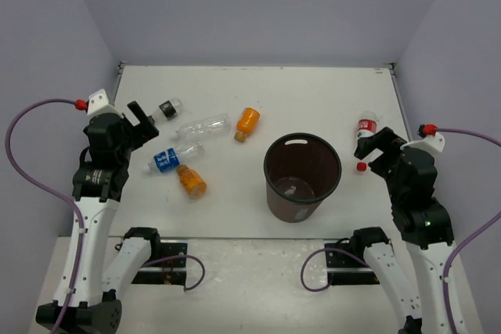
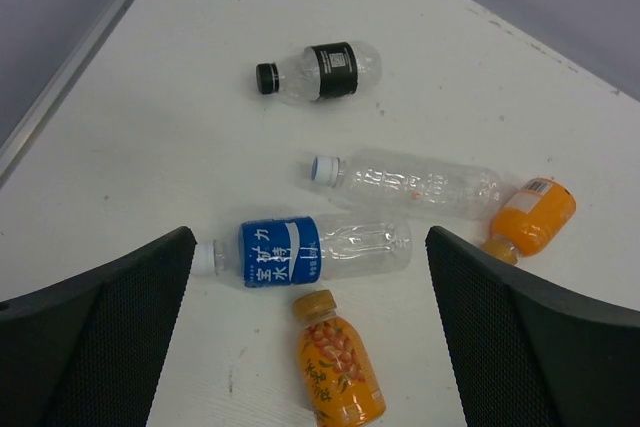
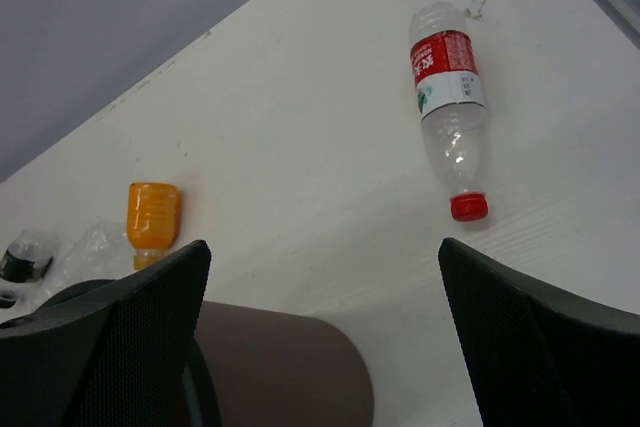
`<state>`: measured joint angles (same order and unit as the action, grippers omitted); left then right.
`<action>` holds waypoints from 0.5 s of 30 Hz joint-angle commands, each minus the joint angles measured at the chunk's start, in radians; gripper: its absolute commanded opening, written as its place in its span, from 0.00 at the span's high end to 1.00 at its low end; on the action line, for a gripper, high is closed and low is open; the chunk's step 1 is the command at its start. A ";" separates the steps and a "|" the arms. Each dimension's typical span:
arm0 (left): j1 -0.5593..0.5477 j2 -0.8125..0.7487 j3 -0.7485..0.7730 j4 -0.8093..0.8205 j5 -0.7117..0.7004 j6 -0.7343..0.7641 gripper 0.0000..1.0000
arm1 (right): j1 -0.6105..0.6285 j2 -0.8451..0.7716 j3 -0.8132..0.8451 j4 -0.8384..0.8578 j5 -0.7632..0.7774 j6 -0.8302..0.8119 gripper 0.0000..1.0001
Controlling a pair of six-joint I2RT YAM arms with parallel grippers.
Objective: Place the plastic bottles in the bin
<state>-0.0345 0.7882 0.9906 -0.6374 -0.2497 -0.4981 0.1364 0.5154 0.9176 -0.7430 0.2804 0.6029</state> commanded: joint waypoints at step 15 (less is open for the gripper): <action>-0.002 0.041 -0.073 0.156 0.056 -0.088 0.00 | -0.106 0.420 -0.019 0.288 0.035 -0.053 0.01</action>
<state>-0.0344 0.8096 0.9343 -0.5574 -0.2012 -0.5588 0.1113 0.8209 0.8842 -0.5965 0.3324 0.5785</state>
